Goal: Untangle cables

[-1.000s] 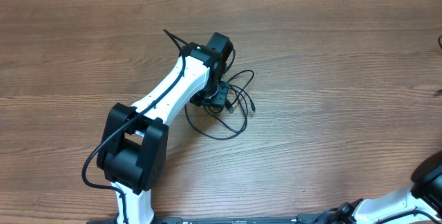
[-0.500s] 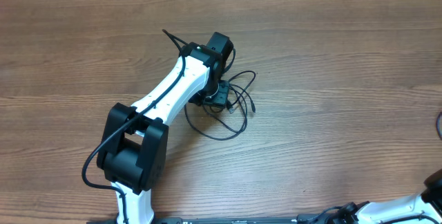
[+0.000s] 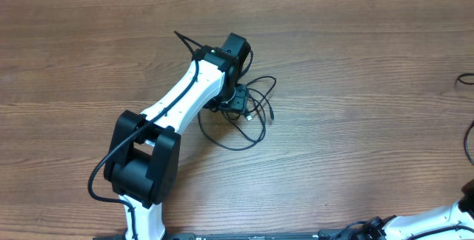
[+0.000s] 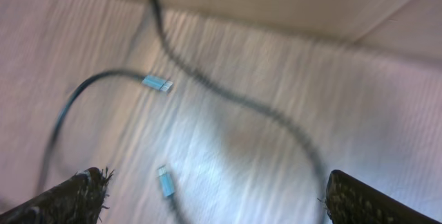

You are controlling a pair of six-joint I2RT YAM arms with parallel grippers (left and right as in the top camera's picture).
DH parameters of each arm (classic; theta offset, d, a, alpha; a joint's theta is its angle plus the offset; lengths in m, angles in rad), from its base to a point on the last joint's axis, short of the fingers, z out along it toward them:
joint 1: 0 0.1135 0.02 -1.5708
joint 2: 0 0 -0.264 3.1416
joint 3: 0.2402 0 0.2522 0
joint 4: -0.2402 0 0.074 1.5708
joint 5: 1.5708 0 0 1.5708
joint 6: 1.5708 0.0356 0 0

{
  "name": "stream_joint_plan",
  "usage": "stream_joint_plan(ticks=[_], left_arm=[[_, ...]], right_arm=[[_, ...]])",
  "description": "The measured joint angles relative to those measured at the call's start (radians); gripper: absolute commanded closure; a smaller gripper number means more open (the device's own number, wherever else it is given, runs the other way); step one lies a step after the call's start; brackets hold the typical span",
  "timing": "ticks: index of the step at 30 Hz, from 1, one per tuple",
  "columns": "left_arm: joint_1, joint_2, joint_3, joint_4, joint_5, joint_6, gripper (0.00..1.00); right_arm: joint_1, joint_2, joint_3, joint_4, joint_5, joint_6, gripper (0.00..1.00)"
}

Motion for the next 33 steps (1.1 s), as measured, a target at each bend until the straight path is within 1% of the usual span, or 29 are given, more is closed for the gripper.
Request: stream_joint_plan(ticks=[1, 2, 8, 12, 13, 14, 15, 16, 17, 20, 25, 28, 30, 31, 33], left_arm=[[0.000, 0.000, 0.000, 0.000, 0.000, 0.002, 0.86], [0.000, 0.000, 0.000, 0.000, -0.001, 0.001, 0.96], [0.000, 0.000, 0.000, 0.054, -0.002, 0.001, 0.96], [0.002, 0.000, 0.018, 0.058, -0.002, 0.000, 0.96], [0.004, 0.000, 0.029, 0.055, -0.001, 0.001, 0.92], [0.006, 0.000, 0.043, 0.052, -0.001, 0.001, 0.77], [0.010, -0.002, 0.058, 0.049, -0.002, 0.002, 0.50], [0.013, -0.003, 0.071, 0.047, -0.002, 0.002, 0.33], [0.016, -0.007, 0.084, 0.044, -0.003, 0.010, 0.27], [0.024, -0.032, 0.104, 0.037, -0.005, 0.029, 0.28], [0.026, -0.066, 0.116, 0.030, -0.016, 0.068, 0.35], [0.026, -0.067, 0.116, 0.011, -0.016, 0.083, 0.41], [0.026, -0.067, 0.116, -0.008, -0.019, 0.083, 0.41], [0.026, -0.067, 0.116, -0.016, -0.023, 0.079, 0.45], [0.026, -0.067, 0.116, -0.031, -0.043, 0.063, 0.50]], right_arm=[[0.008, 0.000, 0.000, -0.018, -0.033, 0.013, 0.00], [0.020, -0.001, 0.000, -0.040, -0.073, 0.023, 0.00], [0.161, -0.037, 0.000, -0.168, -0.320, 0.054, 0.00], [0.319, -0.064, 0.001, -0.287, -0.419, 0.057, 0.00], [0.365, -0.066, 0.001, -0.313, -0.433, 0.051, 0.00], [0.409, -0.066, 0.001, -0.337, -0.445, 0.049, 0.00], [0.457, -0.066, 0.001, -0.358, -0.454, 0.043, 0.00], [0.500, -0.066, 0.001, -0.369, -0.460, 0.039, 0.00], [0.547, -0.066, 0.001, -0.375, -0.465, 0.031, 0.00], [0.677, -0.066, 0.001, -0.367, -0.476, 0.019, 0.00], [0.844, -0.066, 0.001, -0.315, -0.484, 0.019, 0.00], [0.894, -0.066, 0.001, -0.290, -0.478, 0.020, 0.00], [0.917, -0.066, 0.001, -0.290, -0.466, 0.020, 0.00], [0.927, -0.066, 0.001, -0.289, -0.458, 0.021, 0.00], [0.936, -0.066, 0.001, -0.289, -0.446, 0.020, 0.00]])
